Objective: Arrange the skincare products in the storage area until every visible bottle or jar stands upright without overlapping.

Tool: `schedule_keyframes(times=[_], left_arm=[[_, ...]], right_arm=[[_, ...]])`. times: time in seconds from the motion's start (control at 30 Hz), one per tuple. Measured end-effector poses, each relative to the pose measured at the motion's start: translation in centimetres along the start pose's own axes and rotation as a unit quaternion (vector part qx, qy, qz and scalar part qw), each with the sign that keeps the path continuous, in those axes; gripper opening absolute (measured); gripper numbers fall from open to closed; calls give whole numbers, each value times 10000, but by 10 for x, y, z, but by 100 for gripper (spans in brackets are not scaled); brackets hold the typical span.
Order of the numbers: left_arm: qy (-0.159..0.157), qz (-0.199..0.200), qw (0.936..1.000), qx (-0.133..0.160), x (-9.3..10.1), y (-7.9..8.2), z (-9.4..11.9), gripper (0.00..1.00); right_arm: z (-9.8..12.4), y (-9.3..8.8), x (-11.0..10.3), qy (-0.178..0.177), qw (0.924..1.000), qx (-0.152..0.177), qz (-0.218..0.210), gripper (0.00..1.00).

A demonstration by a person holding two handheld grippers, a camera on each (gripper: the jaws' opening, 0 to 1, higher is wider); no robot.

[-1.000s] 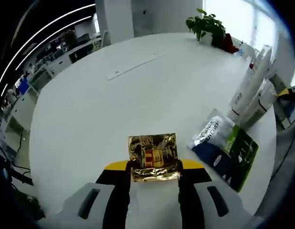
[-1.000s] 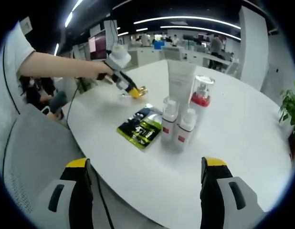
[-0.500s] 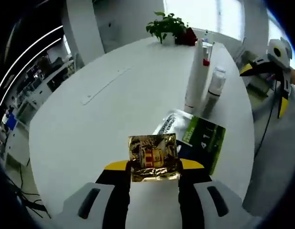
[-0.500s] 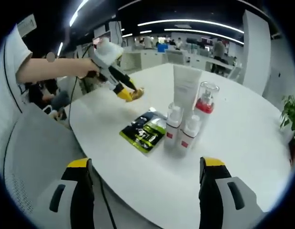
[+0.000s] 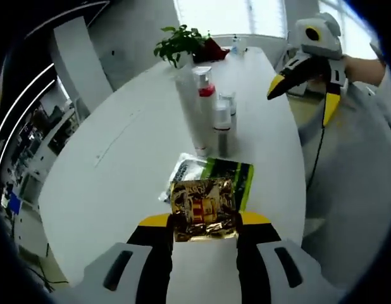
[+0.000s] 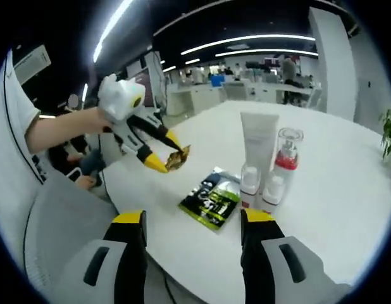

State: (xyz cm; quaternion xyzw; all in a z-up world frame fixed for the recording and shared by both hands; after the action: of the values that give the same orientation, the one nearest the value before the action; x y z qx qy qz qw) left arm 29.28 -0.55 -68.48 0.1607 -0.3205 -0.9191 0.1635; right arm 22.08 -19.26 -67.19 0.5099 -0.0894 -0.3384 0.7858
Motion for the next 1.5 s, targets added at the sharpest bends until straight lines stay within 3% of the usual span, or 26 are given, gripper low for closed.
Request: schedule_keyframes(times=[0.2, 0.5, 0.83, 1.1, 1.23, 1.37, 1.5], left_arm=[[-197, -284, 9993, 105, 20, 15, 9, 40], [-457, -567, 9972, 192, 42, 29, 12, 40], [-608, -989, 9932, 124, 58, 37, 13, 40], [-670, -1051, 9920, 189, 66, 48, 17, 40], [-706, -832, 9937, 271, 64, 47, 15, 40], [-756, -164, 9949, 652, 60, 50, 17, 39], [-737, 225, 9939, 785, 53, 42, 19, 43]], right_arm=[[-17, 4, -16, 406, 9981, 182, -417, 54], [-31, 7, -24, 654, 9939, 234, -854, 40], [-42, 4, -28, 852, 9794, 258, -1812, 20], [-44, 2, -31, 949, 9717, 321, -2139, 3], [-41, 3, -32, 968, 9694, 448, -2212, 1], [-38, 1, -29, 880, 9712, 466, -2164, 1], [-34, 1, -24, 841, 9645, 644, -2418, 1]])
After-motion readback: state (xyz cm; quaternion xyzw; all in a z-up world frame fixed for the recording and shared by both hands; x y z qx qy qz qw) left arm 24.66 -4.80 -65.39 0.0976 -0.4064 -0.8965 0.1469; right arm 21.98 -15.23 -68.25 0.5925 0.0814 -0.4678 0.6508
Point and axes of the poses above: the point that each gripper's makers call its tool centre point, and the gripper's own axes: z roughly backward along the fingers, x roughly to its right, y roughly out of its top, the point moved 5 cm from there along z, roughly backward along the fingers, and after that the axes turned 1 degree about y, right-handed, at the moved point
